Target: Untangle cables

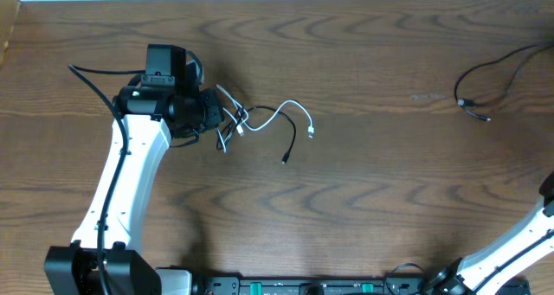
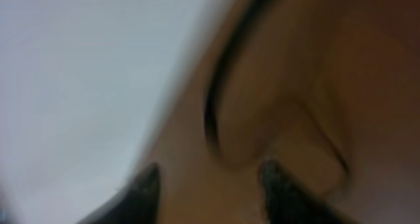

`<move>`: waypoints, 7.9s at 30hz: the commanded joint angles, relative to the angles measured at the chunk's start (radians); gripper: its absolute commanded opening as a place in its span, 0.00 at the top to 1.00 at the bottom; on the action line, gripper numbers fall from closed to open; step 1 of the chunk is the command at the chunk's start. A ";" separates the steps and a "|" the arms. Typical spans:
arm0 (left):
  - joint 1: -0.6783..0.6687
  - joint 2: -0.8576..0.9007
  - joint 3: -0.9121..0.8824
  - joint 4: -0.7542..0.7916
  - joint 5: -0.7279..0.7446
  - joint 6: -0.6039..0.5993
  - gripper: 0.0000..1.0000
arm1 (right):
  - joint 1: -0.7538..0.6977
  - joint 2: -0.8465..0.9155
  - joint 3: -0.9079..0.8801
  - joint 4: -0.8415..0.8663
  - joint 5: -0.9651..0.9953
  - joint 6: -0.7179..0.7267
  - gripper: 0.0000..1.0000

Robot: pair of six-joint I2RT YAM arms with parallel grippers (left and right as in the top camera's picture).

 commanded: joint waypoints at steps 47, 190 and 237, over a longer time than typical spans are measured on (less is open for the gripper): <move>-0.001 0.004 -0.008 -0.006 0.012 0.021 0.92 | 0.003 -0.021 -0.257 0.125 0.635 -0.178 0.99; -0.012 0.002 -0.008 0.017 -0.041 0.120 0.33 | 0.800 -0.482 0.160 0.248 0.749 -0.314 0.99; -0.012 0.002 -0.008 0.017 -0.041 0.105 0.33 | 0.250 -0.034 0.160 -0.208 0.323 -0.361 0.40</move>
